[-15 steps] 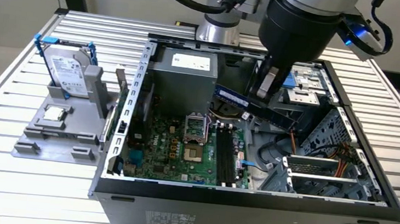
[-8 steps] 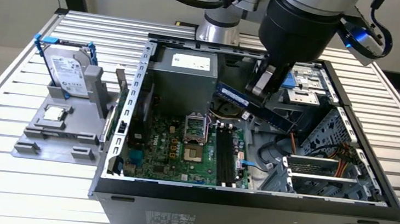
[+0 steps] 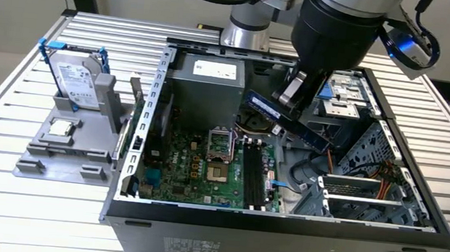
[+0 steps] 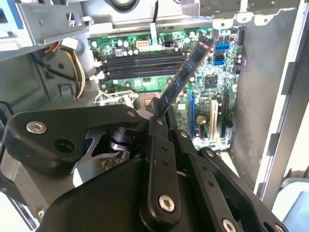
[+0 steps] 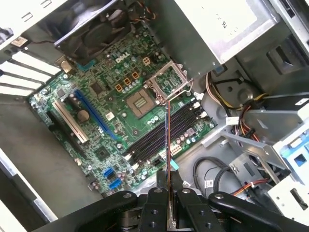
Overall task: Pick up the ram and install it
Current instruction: 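Insert the ram into the slot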
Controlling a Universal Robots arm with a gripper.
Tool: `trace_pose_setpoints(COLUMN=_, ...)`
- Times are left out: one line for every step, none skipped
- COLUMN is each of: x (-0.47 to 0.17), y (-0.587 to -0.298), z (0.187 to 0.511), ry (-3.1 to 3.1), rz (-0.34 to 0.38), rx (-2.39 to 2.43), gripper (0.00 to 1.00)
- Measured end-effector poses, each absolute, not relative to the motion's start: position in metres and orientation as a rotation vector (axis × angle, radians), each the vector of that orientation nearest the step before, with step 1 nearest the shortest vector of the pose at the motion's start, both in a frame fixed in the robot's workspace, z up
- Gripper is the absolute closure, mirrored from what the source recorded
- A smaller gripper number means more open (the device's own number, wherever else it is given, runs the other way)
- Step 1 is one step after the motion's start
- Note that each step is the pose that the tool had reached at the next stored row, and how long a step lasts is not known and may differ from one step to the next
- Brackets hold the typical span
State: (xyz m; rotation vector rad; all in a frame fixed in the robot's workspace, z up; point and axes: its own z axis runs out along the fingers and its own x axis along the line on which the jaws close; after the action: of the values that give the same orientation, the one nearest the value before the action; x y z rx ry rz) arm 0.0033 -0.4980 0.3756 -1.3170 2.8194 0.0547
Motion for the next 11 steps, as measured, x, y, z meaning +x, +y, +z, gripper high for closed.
trace_pose_setpoints(x=0.0033, y=-0.498, z=0.3756, ry=2.828, rz=0.054, rx=-1.299, gripper=1.0)
trace_pose_setpoints(x=0.0033, y=-0.498, z=0.3757, ry=2.836, rz=0.054, rx=-1.28, gripper=1.0)
trace_pose_setpoints(x=0.0033, y=-0.498, z=0.3757, ry=2.844, rz=0.054, rx=-1.261, gripper=1.0)
trace_pose_setpoints(x=0.0033, y=-0.498, z=0.3757, ry=2.852, rz=0.053, rx=-1.243, gripper=1.0)
trace_pose_setpoints(x=0.0033, y=-0.498, z=0.3757, ry=2.86, rz=0.053, rx=-1.224, gripper=1.0)
trace_pose_setpoints(x=0.0033, y=-0.498, z=0.3757, ry=2.867, rz=0.052, rx=-1.206, gripper=1.0)
trace_pose_setpoints(x=0.0033, y=-0.498, z=0.3758, ry=2.875, rz=0.052, rx=-1.187, gripper=1.0)
trace_pose_setpoints(x=0.0033, y=-0.498, z=0.3757, ry=2.882, rz=0.052, rx=-1.168, gripper=1.0)
trace_pose_setpoints(x=0.0033, y=-0.498, z=0.3757, ry=2.89, rz=0.052, rx=-1.15, gripper=1.0)
trace_pose_setpoints(x=0.0033, y=-0.498, z=0.3757, ry=2.897, rz=0.051, rx=-1.131, gripper=1.0)
trace_pose_setpoints(x=0.0033, y=-0.498, z=0.3757, ry=2.903, rz=0.051, rx=-1.114, gripper=1.0)
